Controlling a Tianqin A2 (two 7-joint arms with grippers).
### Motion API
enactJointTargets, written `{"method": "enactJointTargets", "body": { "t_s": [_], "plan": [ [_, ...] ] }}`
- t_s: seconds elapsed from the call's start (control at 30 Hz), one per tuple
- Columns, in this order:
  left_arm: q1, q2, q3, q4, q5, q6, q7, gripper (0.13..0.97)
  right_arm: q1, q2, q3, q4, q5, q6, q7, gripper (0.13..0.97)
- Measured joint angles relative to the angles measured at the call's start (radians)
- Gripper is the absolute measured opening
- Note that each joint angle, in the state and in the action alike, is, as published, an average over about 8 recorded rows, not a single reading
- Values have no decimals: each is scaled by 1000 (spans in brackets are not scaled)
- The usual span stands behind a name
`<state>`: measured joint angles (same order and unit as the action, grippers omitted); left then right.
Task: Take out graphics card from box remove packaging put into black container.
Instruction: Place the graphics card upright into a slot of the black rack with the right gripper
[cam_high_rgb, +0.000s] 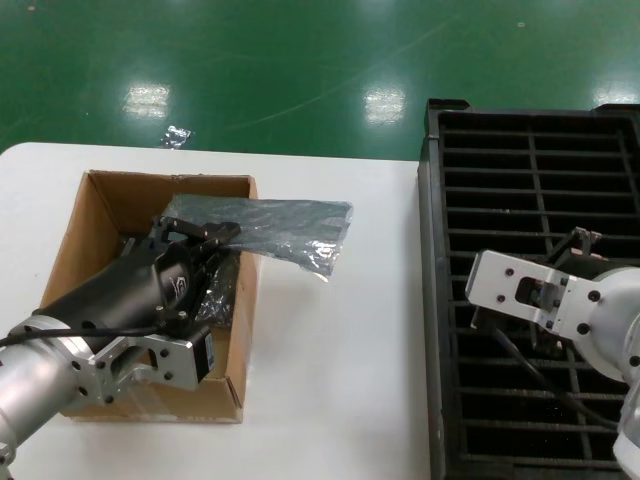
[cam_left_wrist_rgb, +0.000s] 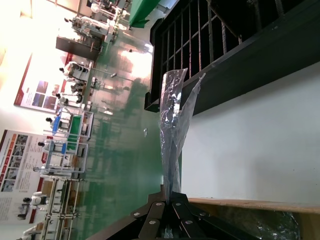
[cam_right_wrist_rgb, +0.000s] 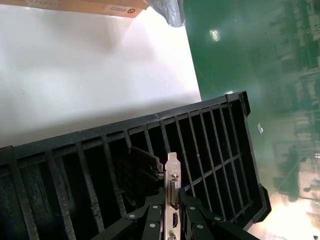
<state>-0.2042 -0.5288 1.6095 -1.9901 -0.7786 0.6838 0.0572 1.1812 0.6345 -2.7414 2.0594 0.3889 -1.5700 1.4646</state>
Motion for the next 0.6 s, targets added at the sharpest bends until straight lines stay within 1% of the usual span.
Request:
{"method": "enactJointTargets", "body": {
  "t_s": [0.23, 0.6],
  "plan": [
    [0, 0, 0, 0, 0, 0, 0, 139, 20, 2, -10, 0, 21, 0, 6, 178],
    [0, 0, 0, 0, 0, 0, 0, 139, 20, 6, -11, 0, 45, 0, 7, 178]
  ]
}}
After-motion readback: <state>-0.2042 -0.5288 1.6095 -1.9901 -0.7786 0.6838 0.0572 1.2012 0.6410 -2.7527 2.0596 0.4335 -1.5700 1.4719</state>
